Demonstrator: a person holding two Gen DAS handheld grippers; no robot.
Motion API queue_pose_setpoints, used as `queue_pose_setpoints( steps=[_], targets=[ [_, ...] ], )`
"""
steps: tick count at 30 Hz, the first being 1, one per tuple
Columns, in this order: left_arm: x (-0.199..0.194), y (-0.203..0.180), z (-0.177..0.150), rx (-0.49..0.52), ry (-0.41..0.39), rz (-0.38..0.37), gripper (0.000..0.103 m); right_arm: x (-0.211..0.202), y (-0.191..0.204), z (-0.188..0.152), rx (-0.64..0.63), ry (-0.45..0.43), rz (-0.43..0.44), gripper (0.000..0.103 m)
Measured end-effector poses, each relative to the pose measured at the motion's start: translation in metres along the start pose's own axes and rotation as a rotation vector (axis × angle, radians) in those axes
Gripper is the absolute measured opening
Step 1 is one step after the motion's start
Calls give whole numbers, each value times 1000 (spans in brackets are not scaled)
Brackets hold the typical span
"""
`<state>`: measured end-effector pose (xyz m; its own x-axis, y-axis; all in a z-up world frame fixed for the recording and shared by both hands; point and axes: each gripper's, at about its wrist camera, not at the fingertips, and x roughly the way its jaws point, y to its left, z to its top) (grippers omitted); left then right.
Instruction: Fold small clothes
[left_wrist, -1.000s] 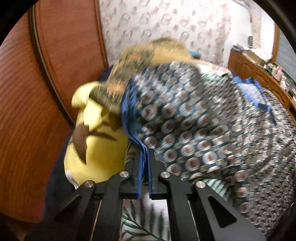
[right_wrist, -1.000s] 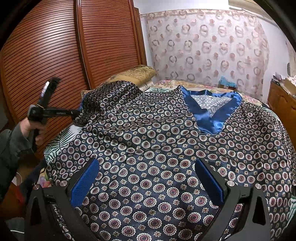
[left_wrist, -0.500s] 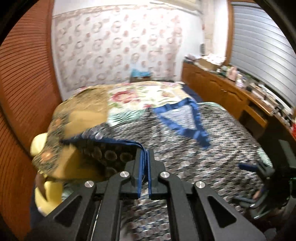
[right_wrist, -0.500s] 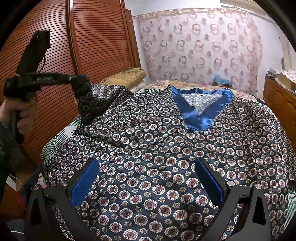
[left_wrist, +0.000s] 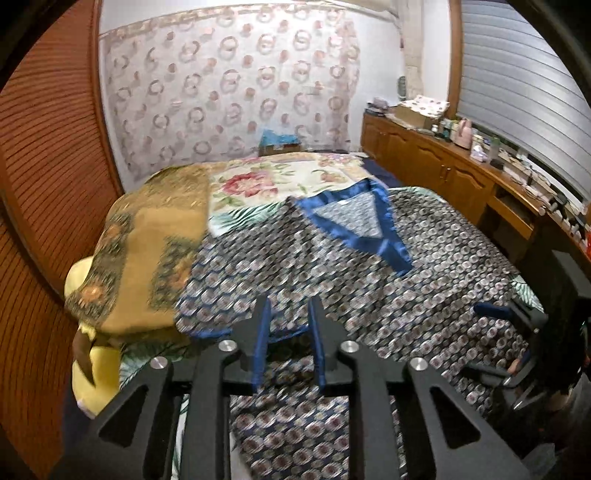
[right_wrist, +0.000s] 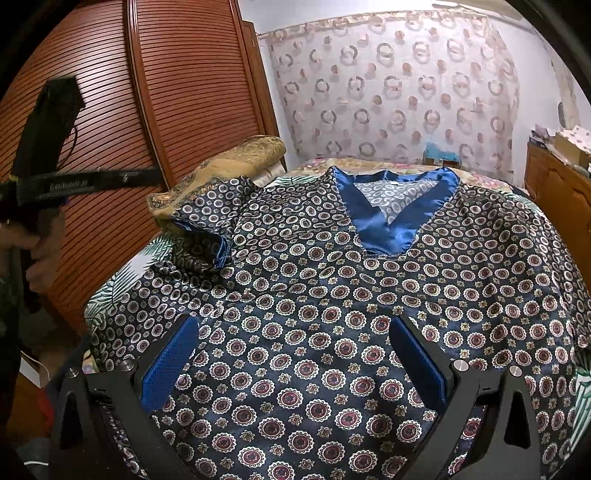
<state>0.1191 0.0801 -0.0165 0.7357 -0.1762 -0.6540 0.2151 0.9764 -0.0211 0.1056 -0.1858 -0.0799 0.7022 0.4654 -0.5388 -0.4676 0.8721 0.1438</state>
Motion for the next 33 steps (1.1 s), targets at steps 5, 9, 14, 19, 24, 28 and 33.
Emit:
queue_pose_setpoints(
  steps=[5,9,14,19,24,28,33],
  targets=[
    [9,29,-30,-41,52,46,30,4,3,6,-19,13,4,103],
    [22,48,-52,-65,100,78,32,7,8,11,-40,17,6,103],
    [45,70,-73,-108,171,82,36,10,16,17,-64,19,16,103],
    [60,87,-87,-162,209,83,36,17,23,24,-107,32,24,103],
    [59,86,-89,-156,196,69,45,25,27,36,-136,54,50,103],
    [62,79,-89,-119,190,54,61,34,32,50,-165,70,59,102],
    [65,74,-90,-103,189,72,77,46,36,67,-182,72,73,101]
  ],
)
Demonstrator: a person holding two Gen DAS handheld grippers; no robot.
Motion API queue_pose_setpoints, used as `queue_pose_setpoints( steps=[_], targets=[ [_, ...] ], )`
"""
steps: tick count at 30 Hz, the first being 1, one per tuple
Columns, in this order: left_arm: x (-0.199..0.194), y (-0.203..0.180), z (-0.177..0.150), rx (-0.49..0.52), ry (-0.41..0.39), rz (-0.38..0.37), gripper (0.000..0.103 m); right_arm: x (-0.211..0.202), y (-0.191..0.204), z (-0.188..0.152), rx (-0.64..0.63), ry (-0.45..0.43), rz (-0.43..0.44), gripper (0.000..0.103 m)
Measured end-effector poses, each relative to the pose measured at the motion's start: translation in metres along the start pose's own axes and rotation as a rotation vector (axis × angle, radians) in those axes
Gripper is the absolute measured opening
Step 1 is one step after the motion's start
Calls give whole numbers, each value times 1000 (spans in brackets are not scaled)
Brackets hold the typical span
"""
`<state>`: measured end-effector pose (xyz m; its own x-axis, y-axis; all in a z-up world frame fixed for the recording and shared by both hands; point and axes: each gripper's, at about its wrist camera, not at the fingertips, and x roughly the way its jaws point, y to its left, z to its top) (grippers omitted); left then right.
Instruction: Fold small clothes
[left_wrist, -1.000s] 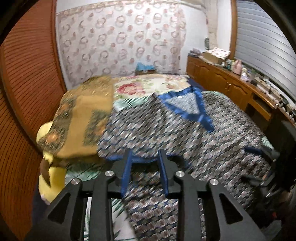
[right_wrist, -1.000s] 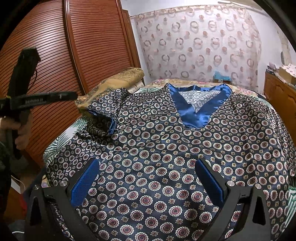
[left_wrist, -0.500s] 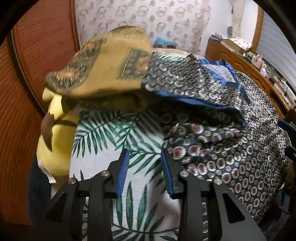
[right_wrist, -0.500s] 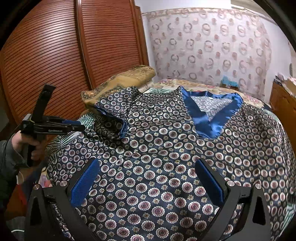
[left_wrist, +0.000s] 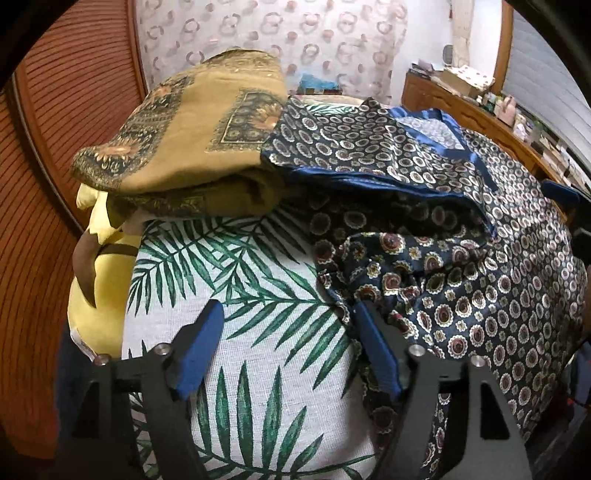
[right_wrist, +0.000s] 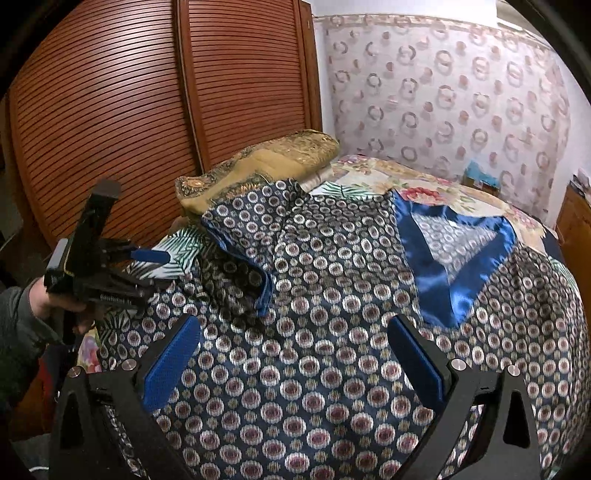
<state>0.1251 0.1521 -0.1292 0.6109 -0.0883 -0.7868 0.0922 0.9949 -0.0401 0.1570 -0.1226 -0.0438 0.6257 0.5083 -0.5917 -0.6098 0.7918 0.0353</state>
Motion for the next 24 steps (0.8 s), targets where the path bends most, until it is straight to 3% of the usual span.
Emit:
queue_pose_setpoints(
  steps=[6,14,18,24],
  targets=[
    [0,0,-2,-7,-11,13,80,10,3,21,-23,-4,24,96],
    [-4,2,-7,-10,-17,16,81,57,4,48,-25,37,131,72],
    [-14,14,-10,-62,-10,-1,81,89,12,59,-51,69,172,72],
    [-44,33,-13,-115,-85,5,81,141,25,77,-70,142,232,66]
  ],
)
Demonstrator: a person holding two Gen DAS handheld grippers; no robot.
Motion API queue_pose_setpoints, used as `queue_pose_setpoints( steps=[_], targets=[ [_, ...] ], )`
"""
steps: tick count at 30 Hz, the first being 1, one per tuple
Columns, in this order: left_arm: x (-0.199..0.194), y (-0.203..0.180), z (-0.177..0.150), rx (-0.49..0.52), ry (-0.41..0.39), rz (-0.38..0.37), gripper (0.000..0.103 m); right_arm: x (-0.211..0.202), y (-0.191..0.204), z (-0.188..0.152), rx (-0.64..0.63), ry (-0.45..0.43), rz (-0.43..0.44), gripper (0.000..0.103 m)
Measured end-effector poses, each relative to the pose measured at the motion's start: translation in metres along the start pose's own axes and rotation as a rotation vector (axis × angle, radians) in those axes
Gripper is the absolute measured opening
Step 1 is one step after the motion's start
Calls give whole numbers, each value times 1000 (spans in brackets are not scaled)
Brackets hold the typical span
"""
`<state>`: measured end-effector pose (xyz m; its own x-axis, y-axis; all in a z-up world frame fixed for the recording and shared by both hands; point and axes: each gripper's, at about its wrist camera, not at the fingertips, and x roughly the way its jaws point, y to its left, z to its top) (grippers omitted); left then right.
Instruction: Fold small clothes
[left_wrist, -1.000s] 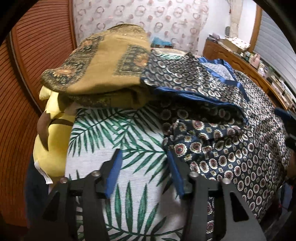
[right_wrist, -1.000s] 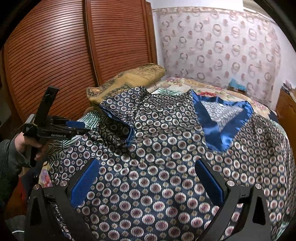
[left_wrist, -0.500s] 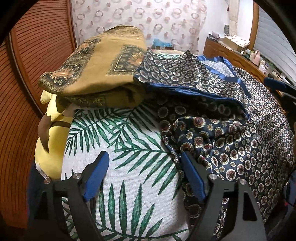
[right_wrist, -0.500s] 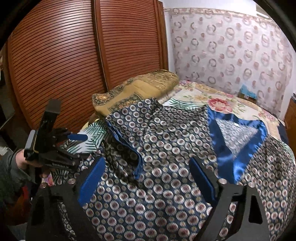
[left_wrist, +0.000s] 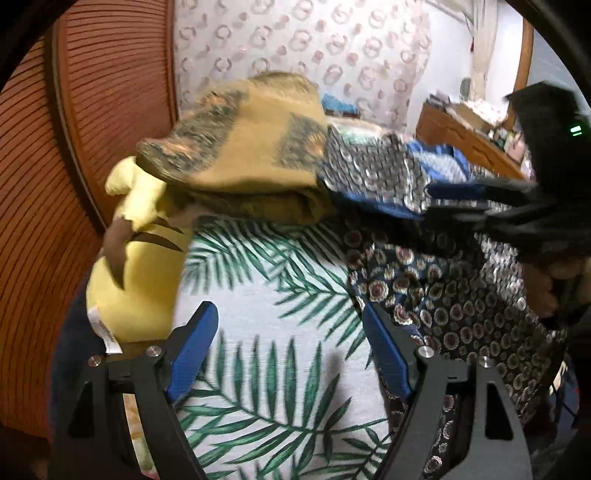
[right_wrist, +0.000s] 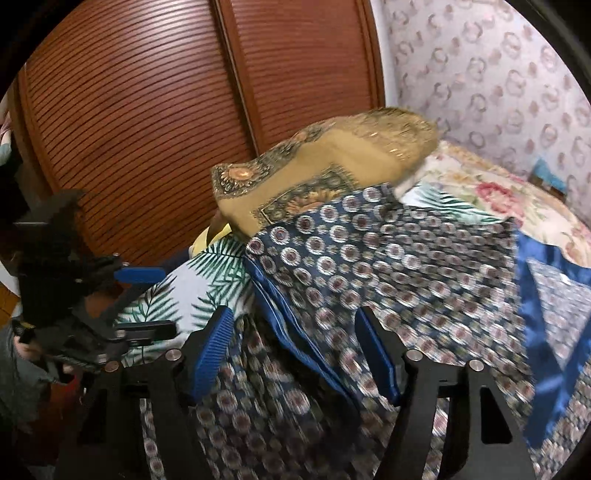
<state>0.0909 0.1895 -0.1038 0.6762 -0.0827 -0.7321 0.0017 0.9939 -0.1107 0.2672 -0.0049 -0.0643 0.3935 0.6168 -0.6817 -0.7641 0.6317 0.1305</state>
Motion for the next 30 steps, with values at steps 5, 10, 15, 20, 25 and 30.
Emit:
queue_pose_setpoints(
  steps=[5,10,15,20,25,30],
  targets=[
    [-20,6,3,-19,-48,0,81,37,3,20,-11,55,-4,61],
    [-24,6,4,-30,-69,-18,81,62,16,27,-76,120,-47,54],
    [-22,3,2,-32,-77,-18,81,90,9,33,-74,163,-141,16],
    [-19,0,0,-46,-73,-44,81,72,-10,35,-3,70,-135,5],
    [-15,-10,0,-38,-67,-59,81,34,-44,37,109,-69,-165,4],
    [-13,-24,3,-24,-70,-77,81,16,-78,22,213,-63,-254,4]
  ],
)
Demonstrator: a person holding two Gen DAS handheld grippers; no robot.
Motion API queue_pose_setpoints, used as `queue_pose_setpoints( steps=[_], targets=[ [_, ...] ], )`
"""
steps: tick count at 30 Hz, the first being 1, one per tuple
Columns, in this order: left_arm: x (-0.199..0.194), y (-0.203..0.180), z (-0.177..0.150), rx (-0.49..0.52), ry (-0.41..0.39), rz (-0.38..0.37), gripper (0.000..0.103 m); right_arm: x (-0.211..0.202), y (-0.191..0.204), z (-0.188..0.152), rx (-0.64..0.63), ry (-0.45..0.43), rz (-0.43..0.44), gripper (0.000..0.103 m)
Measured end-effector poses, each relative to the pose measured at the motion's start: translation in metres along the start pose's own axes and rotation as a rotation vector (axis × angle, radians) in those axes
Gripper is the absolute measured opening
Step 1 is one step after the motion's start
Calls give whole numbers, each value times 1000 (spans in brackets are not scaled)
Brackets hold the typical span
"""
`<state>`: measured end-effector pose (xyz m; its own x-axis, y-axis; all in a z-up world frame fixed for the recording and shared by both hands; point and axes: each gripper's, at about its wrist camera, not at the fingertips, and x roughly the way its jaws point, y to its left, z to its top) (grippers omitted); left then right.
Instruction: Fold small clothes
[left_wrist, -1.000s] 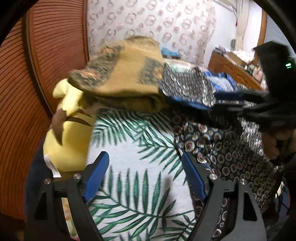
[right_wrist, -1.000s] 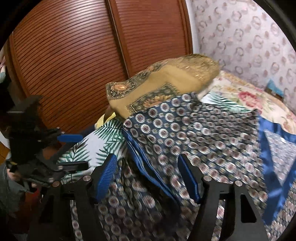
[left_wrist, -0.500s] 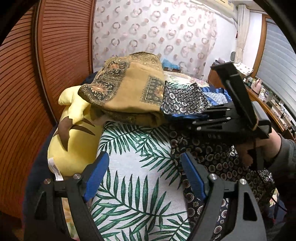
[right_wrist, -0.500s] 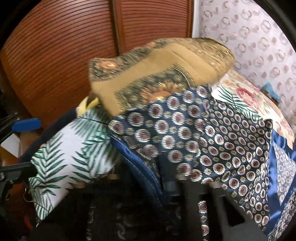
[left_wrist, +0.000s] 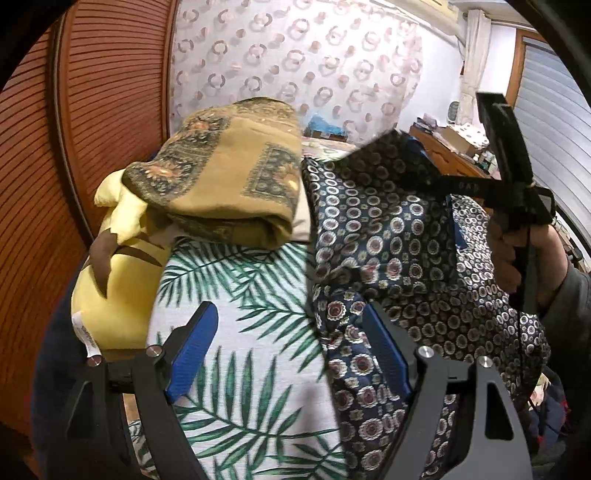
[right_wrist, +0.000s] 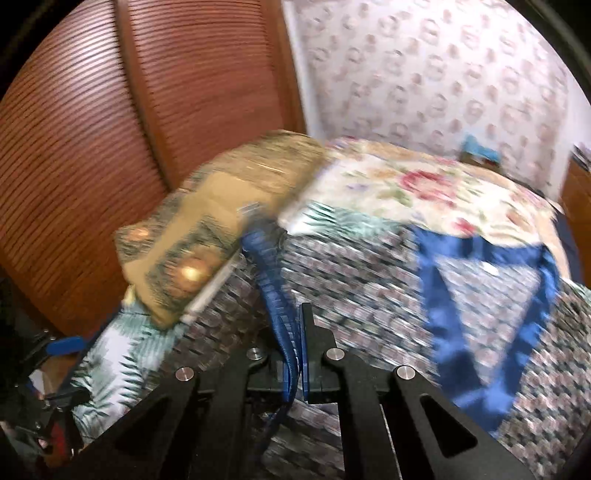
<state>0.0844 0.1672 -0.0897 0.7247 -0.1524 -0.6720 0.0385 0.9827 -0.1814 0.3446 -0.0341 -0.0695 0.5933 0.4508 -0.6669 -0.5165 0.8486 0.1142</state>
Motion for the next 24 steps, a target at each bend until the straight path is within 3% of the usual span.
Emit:
queue_pose_setpoints(
  steps=[3,5,7,13,22,24],
  targets=[
    [3,-9,2,8,-5,-14,81,-2,-14,-7,7,26,-16,10],
    [5,-16,4,13,-7,-25,81,0,-19,-9,6,57,-41,31],
    [8,-22,6,20,-6,-32,81,1,-25,-4,10,51,-31,44],
    [21,-50,13,66,6,-56,81,-24,-38,-15,29,20,-23,45],
    [47,-96,24,146,28,-101,81,-89,-75,-63,89,-27,-75,45],
    [53,-105,25,157,37,-111,81,-104,-83,-74,105,-35,-88,53]
  ],
)
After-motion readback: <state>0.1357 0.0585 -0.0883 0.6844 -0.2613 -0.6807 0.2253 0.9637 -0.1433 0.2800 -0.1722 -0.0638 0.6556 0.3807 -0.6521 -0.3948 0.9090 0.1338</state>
